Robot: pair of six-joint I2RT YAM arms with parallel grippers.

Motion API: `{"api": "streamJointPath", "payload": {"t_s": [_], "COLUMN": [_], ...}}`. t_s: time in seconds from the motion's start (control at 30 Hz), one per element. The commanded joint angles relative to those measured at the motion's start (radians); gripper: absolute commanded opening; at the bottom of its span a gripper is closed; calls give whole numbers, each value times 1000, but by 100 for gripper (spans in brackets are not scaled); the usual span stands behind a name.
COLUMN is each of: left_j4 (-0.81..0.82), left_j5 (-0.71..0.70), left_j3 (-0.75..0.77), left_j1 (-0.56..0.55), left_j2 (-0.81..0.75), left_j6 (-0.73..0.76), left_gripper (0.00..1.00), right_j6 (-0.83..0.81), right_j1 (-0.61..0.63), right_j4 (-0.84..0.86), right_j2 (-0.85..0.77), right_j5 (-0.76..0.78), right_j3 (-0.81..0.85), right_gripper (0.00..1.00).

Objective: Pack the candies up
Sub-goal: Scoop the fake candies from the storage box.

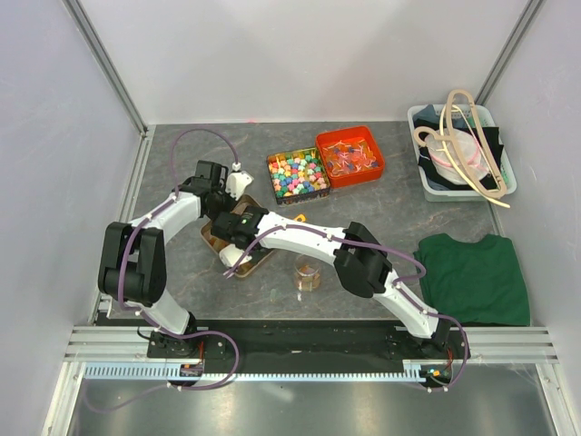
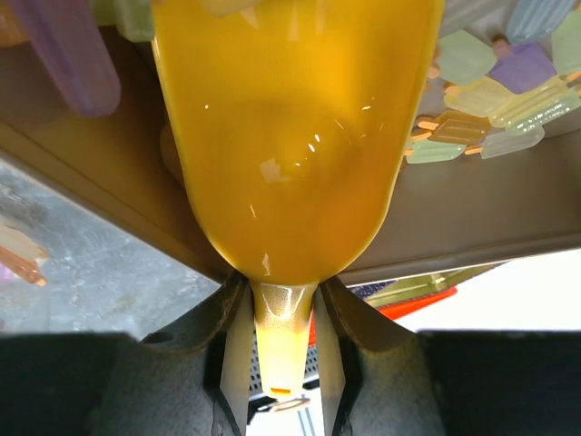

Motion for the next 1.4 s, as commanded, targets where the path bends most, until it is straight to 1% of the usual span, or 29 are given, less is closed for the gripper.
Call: {"api": "streamJointPath", "payload": {"t_s": [0.0,0.1,0.13,0.33,0.5,0.73,0.83,1.0,1.23,1.37], "left_j4": [102,111,118,128,108,63,43,28,14,19], "left_j5": [59,70,75,82,50,-71,-102,-103,-103,-103], "left_j3": [-9,-30,-35,-58,-38,-21,-21,-27,-29,-46], "left_j1": [-5,-5,-5,-5,-5,-6,-6,-6,-6,-6], "left_j2": [-57,-57,-57,-54,-54,-60,-60,-75,-86,-92], "left_j6": [-119,-119,-121,-125,-138,-199,-216,-216,-219,-222], "left_gripper": [2,2,2,2,2,2,2,2,2,2], "right_j6": [63,70,73,106,125,155,183,208,247,284], "right_j1": [23,6,-4,-15,3,46,57,58,54,28], "right_j4": [20,22,20,30,31,42,63,66,30,-19], "right_j2": [35,40,42,45,42,71,88,104,100,118], "right_j5": [-229,-253,-285,-315,-273,-194,-160,-166,-258,-400], "right_j3": [-4,-12,-13,-45,-22,8,31,51,53,105], "right_gripper": [0,0,0,0,0,0,0,0,0,0]}}
